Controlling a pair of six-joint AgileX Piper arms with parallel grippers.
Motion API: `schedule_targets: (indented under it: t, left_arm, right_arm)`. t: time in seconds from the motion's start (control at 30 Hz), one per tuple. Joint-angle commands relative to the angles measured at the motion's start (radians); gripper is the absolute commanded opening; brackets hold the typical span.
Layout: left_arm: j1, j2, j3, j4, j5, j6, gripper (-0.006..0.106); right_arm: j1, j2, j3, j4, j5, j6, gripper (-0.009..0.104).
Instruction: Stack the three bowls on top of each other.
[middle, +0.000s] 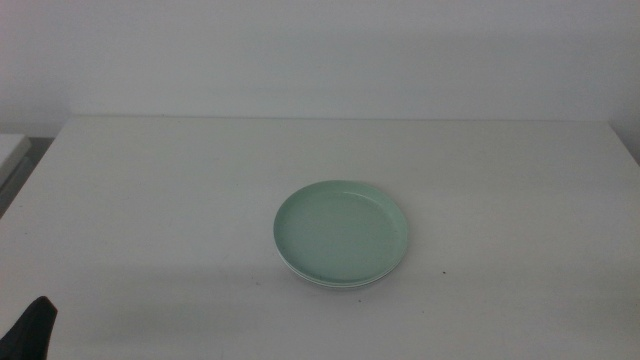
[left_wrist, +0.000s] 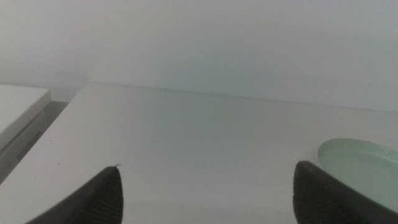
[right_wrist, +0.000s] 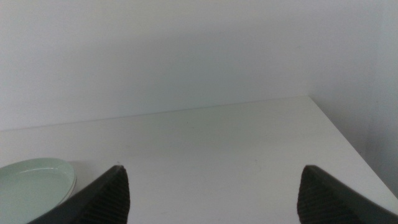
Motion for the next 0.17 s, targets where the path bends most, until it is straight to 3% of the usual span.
schedule_targets:
  t: [0.0, 0.13]
  left_arm:
    - [0.001, -0.003, 0.001, 0.003, -0.017, -0.003, 0.094]
    - [0.001, -0.003, 0.001, 0.003, -0.017, -0.001, 0.094]
  right_arm:
    - [-0.006, -0.004, 0.004, -0.013, -0.007, -0.005, 0.092]
    - [-0.006, -0.004, 0.004, -0.013, -0.007, -0.005, 0.092]
